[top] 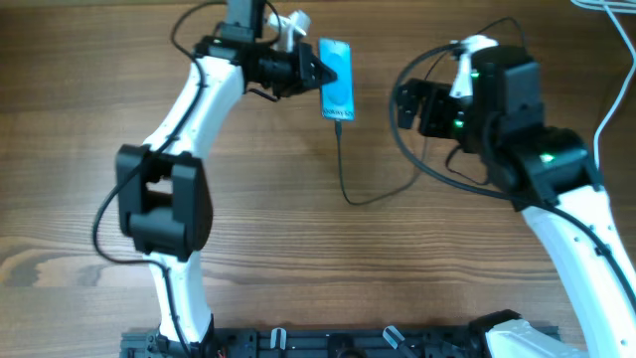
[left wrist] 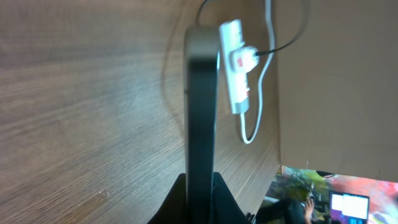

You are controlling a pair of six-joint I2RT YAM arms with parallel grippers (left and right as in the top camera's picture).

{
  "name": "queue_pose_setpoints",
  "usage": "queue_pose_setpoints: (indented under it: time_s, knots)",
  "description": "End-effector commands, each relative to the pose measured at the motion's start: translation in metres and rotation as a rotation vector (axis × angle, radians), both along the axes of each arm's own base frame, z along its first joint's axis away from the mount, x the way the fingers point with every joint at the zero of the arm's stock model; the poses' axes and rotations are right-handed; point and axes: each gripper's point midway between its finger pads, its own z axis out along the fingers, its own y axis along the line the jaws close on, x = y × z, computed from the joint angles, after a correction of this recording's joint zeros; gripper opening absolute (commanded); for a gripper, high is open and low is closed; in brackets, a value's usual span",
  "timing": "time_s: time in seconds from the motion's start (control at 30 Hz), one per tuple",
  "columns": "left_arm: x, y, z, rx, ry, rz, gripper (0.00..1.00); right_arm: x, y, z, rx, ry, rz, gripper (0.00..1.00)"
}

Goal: Plug charger to phone and switch on socket
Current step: 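Lower the phone to the table and release both grippers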

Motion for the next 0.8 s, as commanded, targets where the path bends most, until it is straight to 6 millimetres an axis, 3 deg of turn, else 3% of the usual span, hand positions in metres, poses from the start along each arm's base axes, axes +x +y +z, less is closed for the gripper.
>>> queue_pose_setpoints:
  time_s: [0.0, 0.23, 0.43, 0.63, 0.77]
  knots:
    - [-0.008, -0.022, -0.045, 0.018, 0.119, -0.007, 0.04, -0.004, -0.018, -0.009, -0.020, 0.057, -0.052, 0.99]
    - [-0.012, -0.026, -0.103, 0.052, 0.242, 0.008, 0.04, -0.007, -0.020, -0.014, -0.029, 0.080, -0.058, 0.99]
    - [-0.012, -0.029, -0.111, 0.054, 0.244, 0.003, 0.04, -0.011, -0.021, -0.018, -0.036, 0.104, -0.057, 0.99]
    - [-0.026, -0.041, -0.148, 0.113, 0.291, -0.018, 0.04, -0.012, -0.022, -0.019, -0.038, 0.110, -0.057, 0.99]
    - [-0.025, -0.040, -0.157, 0.176, 0.271, 0.001, 0.04, -0.012, -0.022, -0.019, -0.038, 0.110, -0.057, 0.99]
